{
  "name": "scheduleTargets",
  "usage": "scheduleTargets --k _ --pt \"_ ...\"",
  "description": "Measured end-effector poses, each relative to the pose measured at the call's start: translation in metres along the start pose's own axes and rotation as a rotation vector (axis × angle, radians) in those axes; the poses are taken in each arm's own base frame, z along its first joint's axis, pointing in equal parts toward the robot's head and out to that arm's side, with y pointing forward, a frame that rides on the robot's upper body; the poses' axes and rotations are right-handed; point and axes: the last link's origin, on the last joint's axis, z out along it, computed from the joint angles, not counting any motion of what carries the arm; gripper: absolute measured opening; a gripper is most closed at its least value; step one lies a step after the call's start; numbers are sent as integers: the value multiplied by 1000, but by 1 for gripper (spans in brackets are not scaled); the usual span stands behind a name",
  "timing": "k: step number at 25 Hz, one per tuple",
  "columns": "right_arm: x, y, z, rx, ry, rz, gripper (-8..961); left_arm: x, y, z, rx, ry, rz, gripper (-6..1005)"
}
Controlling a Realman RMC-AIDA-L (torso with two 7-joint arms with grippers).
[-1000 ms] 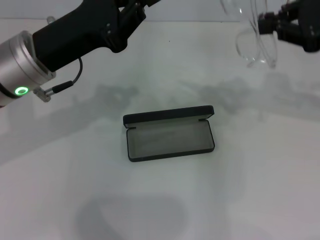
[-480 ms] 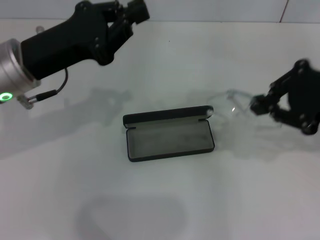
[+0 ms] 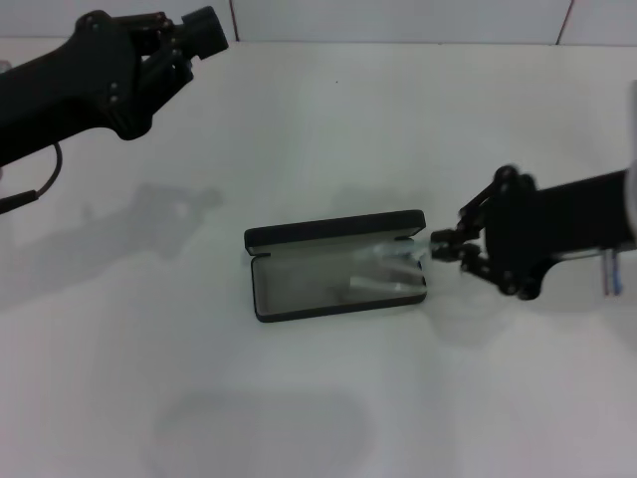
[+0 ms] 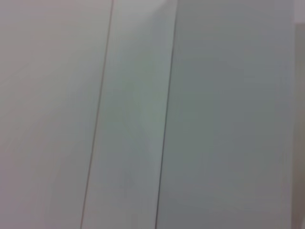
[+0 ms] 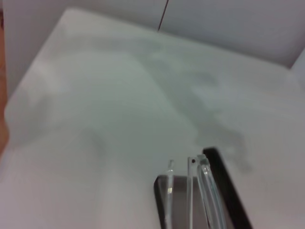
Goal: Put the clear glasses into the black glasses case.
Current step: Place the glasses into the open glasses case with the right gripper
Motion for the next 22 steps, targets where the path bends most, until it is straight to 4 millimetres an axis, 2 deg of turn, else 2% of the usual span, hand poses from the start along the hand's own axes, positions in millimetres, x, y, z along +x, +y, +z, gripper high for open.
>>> scheduleTargets --k 7,22 --pt "-8 12 37 3 82 -127 59 -2 -1 -3 16 6 -9 47" --pt "-9 9 50 51 132 -157 59 -1 -5 -8 68 26 -11 47"
